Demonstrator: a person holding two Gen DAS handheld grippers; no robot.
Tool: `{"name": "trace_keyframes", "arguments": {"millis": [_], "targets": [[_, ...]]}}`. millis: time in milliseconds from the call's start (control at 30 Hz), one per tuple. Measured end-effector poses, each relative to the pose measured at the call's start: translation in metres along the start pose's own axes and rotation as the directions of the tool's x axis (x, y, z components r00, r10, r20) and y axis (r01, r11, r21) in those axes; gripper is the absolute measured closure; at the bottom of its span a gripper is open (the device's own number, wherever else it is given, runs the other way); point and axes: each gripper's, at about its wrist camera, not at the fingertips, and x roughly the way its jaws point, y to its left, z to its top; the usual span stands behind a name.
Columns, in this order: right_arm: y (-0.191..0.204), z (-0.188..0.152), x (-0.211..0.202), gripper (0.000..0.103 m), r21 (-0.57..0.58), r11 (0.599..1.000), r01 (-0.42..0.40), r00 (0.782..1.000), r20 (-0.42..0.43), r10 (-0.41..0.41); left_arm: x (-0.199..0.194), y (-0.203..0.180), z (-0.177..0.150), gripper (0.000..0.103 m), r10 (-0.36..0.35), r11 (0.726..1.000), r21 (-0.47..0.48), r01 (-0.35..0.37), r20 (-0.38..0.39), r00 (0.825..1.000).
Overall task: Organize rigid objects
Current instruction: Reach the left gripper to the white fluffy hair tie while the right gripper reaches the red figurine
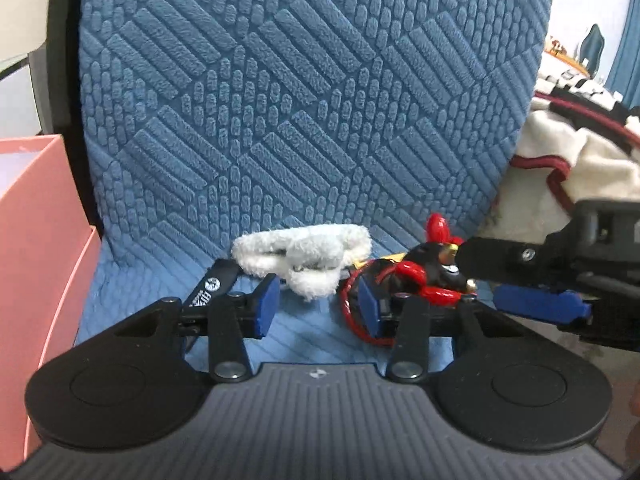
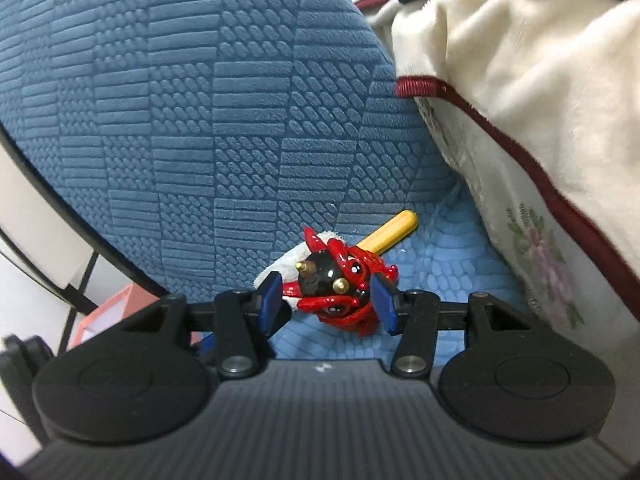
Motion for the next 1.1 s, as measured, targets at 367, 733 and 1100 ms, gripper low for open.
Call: {"name": "trace_keyframes", "arguments": {"millis": [367, 733, 1100], "targets": [[-0.005, 0.011, 0.031, 0.038, 0.038, 0.999, -0.015, 0.998, -0.054, 0.017, 0.033, 0.002, -0.003, 0.053, 0.0, 0.998, -0.068, -0.002, -0.03, 1.0], [-0.021, 0.018, 0.042, 0.037, 0.139, 0.989, -0.04, 0.995, -0.088, 0.052, 0.04, -0.008, 0.006, 0.057, -0.015, 1.0, -0.006, 0.014, -0.023, 1.0], [-0.026, 0.017, 0.038, 0.054, 0.176, 0.983, -0.062, 0.991, -0.108, 0.081, 0.04, -0.005, 0.001, 0.084, -0.013, 1.0, -0.005, 0.013, -0.023, 1.0]]}}
